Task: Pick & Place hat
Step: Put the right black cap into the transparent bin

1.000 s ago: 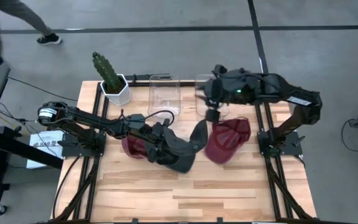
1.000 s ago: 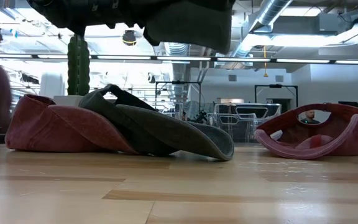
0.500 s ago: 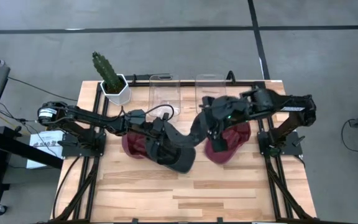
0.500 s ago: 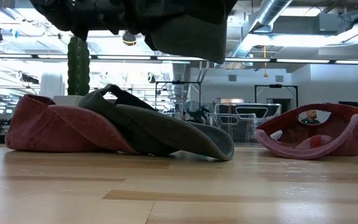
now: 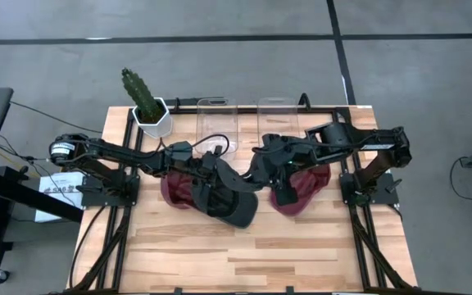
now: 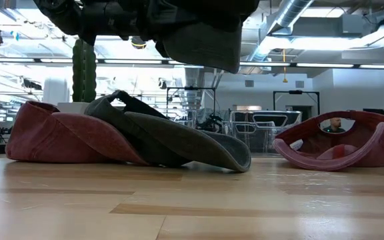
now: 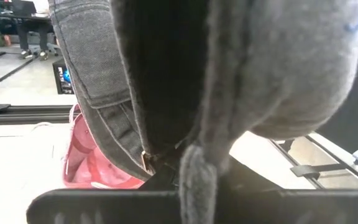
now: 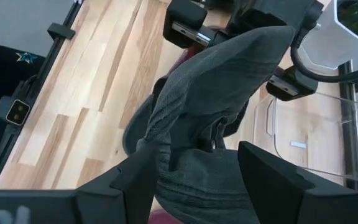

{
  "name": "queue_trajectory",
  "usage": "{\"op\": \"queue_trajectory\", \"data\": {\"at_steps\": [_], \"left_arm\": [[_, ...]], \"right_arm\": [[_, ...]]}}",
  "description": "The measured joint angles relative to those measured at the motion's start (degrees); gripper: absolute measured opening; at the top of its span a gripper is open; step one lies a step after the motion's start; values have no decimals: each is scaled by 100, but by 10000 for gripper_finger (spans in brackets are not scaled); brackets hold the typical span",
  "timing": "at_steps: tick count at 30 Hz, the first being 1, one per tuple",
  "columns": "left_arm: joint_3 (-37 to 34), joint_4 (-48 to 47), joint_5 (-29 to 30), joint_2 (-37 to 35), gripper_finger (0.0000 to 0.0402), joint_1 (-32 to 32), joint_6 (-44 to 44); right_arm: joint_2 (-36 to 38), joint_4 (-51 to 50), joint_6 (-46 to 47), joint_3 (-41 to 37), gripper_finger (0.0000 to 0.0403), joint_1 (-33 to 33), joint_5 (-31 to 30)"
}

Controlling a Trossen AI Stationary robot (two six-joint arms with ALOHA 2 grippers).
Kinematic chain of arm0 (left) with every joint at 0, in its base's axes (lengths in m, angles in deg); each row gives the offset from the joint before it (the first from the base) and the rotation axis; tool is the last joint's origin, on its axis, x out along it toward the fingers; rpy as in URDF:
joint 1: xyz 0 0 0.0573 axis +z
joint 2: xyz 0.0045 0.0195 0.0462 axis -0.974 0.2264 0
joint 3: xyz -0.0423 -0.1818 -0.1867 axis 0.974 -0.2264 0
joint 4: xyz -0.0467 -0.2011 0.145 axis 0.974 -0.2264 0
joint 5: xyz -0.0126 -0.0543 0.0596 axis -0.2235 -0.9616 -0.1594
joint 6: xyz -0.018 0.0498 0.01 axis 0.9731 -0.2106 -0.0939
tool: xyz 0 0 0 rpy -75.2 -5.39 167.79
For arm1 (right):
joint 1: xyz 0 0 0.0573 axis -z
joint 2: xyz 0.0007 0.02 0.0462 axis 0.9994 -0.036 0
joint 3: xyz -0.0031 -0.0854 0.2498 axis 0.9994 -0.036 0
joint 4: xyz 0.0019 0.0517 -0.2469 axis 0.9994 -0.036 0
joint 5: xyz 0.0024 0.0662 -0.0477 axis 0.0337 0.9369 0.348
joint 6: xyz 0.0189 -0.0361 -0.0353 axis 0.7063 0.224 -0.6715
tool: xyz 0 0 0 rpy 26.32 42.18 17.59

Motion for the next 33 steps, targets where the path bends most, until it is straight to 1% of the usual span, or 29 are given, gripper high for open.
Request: {"op": "queue_trajectory", "data": {"at_steps": [7, 12, 22, 28, 33], "left_arm": [[1, -37, -2, 0, 18, 63, -15], [1, -142, -4, 0, 18, 215, -15], [2, -133, -2, 0, 18, 213, 16], [3, -54, 0, 0, 18, 181, 136], [3, -20, 0, 0, 18, 181, 159]], "right_arm": [[19, 21, 42, 0, 209, -54, 10], [19, 17, 57, 0, 203, -55, 389], [19, -4, 96, 0, 188, -76, 344], [-17, -37, 47, 0, 170, -76, 229], [-134, -160, 9, 4, 144, -27, 173]]}}
